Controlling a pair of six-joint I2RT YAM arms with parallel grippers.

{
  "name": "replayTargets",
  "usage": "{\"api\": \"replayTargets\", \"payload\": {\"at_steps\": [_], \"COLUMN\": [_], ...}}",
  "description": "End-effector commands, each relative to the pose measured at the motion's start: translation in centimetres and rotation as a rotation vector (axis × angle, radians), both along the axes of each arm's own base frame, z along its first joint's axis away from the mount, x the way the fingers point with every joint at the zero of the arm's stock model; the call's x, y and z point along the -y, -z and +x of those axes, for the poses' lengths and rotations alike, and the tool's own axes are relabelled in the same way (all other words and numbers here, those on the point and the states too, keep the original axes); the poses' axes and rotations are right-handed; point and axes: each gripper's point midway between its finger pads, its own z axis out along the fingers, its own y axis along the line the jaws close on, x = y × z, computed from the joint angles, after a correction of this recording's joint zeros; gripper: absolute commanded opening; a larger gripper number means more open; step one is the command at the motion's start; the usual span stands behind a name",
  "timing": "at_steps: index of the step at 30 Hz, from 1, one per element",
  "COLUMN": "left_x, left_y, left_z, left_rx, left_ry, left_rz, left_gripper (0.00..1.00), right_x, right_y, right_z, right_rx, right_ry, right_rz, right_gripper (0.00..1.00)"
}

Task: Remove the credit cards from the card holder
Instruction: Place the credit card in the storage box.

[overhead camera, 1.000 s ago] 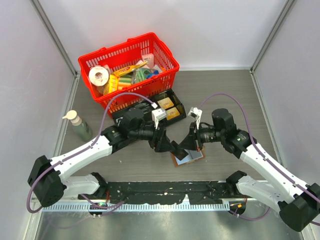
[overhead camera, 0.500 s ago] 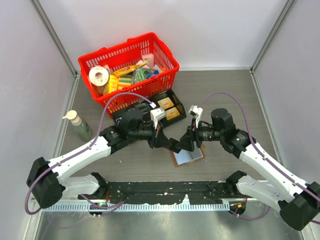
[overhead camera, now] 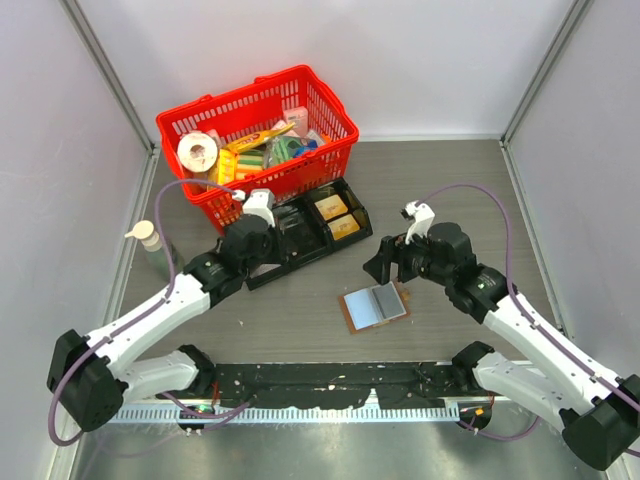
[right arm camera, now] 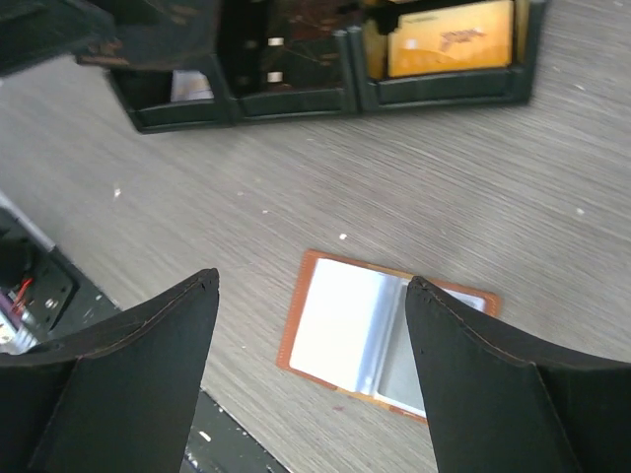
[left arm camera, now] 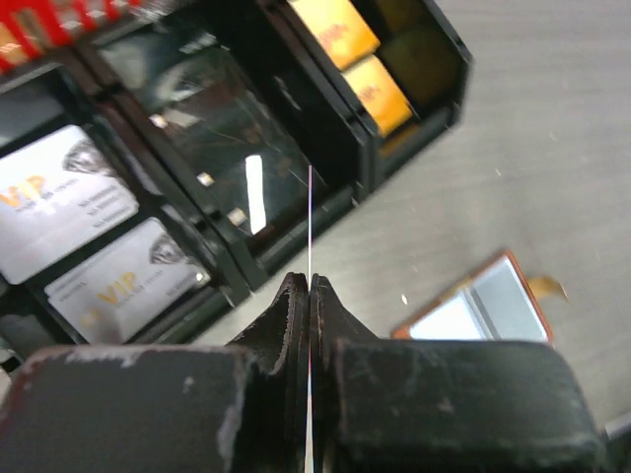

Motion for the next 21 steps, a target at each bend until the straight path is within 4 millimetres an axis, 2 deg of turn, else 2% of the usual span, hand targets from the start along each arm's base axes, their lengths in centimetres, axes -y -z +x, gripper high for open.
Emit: {"api": "replayTargets", "payload": {"at_steps": [1, 8, 9, 15, 19, 21], "left_x": [-2.2, 0.1, 0.8, 2.4, 1.9, 1.2], "left_y": [-0.7, 1.6, 1.4, 2.6, 3.1, 2.9], "left_z": [4.3, 9.0, 9.6, 11.3, 10.9, 10.4], "left_rx": [0.057, 0.001, 0.006, -0.012, -0.030, -0.023], "left_ry": [-0.246, -0.293, -0.285, -0.295, -0.303, -0.307], "left_rz": [-0.073, -0.112, -0.132, -0.202, -0.179, -0.155], "left_gripper": [0.00, 0.00, 0.00, 0.00, 0.26, 0.45], "right_x": [2.3, 3.2, 3.4, 3.8, 4.6, 5.1], "right_y": [0.8, 1.3, 1.1, 1.2, 1.5, 1.8], "right_z": [1.2, 0.7, 0.8, 0.6, 1.1, 1.3], "right_rx": [0.011, 0.013, 0.022, 0.022, 0.017, 0.004], "right_ry": [0.170, 0.206, 0.216, 0.245, 0.309, 0.347], "right_rz": [-0.029, -0.026, -0.023, -0.010, -0.018, -0.018], "right_gripper": [0.81, 0.81, 0.80, 0.81, 0.81, 0.87]}}
